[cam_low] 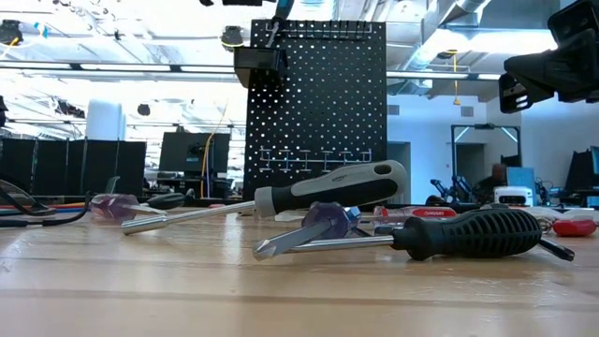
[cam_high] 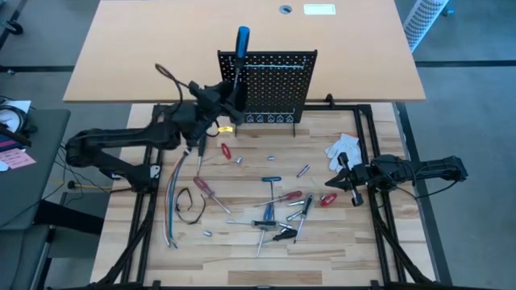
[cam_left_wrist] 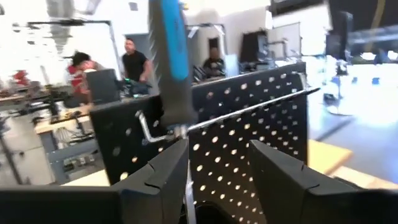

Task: Hang tools onto peg board
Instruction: Hang the black screwdriver on the black pegboard

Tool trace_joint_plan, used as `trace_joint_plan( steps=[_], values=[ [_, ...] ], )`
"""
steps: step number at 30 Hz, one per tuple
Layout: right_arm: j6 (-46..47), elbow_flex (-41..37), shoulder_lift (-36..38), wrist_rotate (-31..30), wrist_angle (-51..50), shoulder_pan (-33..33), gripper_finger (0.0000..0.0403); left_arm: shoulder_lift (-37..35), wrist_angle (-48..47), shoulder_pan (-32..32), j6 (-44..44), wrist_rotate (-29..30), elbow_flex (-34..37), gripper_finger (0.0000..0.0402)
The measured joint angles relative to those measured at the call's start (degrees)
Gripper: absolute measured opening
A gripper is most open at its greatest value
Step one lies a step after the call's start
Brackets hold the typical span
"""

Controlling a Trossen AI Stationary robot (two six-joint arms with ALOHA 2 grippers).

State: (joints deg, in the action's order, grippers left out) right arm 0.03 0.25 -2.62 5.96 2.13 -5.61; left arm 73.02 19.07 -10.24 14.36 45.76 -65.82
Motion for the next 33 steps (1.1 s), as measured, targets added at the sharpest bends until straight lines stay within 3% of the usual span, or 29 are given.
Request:
trace_joint_plan(
  steps=[6,15,20,28,33],
  values=[
    [0.0,0.0,0.0,0.0,0.0,0.0,0.0017,-0.5,-9.8,0.0,5.0,-5.3,-7.7,0.0167],
    [0.0,0.0,0.0,0.0,0.0,0.0,0.0017,2.1,-17.5,-4.8,8.0,-7.0,-18.6,0.0265],
    [0.0,0.0,0.0,0.0,0.0,0.0,0.0017,7.6,-22.2,-9.5,9.1,-7.0,-27.1,0.0304],
    [0.0,0.0,0.0,0.0,0.0,0.0,0.0017,18.6,-31.4,-12.8,8.9,-6.2,-41.4,0.0313],
    [0.0,0.0,0.0,0.0,0.0,0.0,0.0017,21.8,-32.1,-12.8,9.9,-1.1,-44.6,0.0312]
  ],
)
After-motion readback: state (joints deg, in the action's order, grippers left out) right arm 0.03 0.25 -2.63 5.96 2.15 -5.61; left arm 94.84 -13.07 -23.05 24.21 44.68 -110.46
